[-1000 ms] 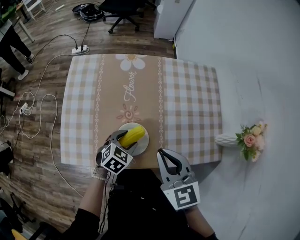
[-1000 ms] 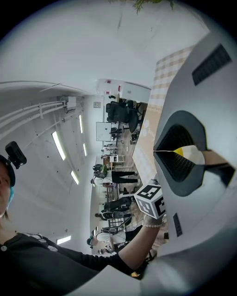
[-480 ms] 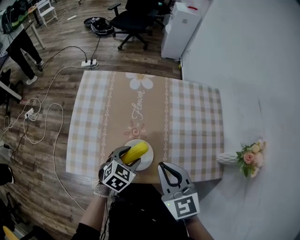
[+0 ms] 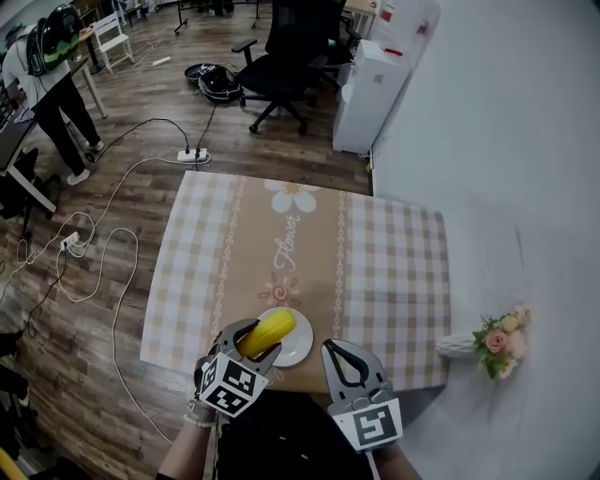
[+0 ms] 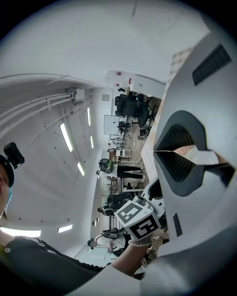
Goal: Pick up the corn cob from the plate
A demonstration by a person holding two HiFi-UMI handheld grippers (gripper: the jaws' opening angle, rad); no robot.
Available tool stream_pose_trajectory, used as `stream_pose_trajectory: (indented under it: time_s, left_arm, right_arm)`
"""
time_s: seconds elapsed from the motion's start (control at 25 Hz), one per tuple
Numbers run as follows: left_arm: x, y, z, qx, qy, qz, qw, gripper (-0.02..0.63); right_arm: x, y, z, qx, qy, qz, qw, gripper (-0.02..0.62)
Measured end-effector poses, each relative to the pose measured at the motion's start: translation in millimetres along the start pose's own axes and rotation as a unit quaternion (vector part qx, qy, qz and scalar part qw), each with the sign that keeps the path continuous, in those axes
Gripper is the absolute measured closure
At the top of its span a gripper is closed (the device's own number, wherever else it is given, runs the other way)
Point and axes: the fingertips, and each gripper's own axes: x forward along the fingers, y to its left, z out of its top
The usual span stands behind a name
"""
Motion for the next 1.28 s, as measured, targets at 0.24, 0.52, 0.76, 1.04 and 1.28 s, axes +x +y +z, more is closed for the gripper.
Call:
stream_pose_trajectory:
  time_s: [0.24,0.52,0.76,1.04,1.28]
  left_arm:
    - [-27.4,6.7,19.8,0.002,-0.023,0.03,0.9993,0.35]
    - [-61.1,13.7,38.3,-0.003,-0.047,0.065,0.9968,0.348]
    - [-86.5,20.2,49.5,-0.004,-0.063,0.093,0.9937,0.35]
    - [-115.2,25.9,55.9,-0.007,-0.075,0.124,0.9894,0.35]
    - [-128.5,28.7,58.6,-0.004,-0.081,0.137,0.9872,0.348]
  right_arm:
    - [2.6,-3.8,14.1,-0.014,-0.019,0.006,1.0,0.554]
    - [6.3,-2.4,29.2,-0.029,-0.04,0.019,0.999,0.554]
    - [9.0,-1.5,42.4,-0.047,-0.056,0.027,0.997,0.554]
    - [9.7,0.7,56.2,-0.063,-0.071,0.032,0.995,0.554]
    - [12.3,6.8,62.2,-0.081,-0.074,0.037,0.993,0.554]
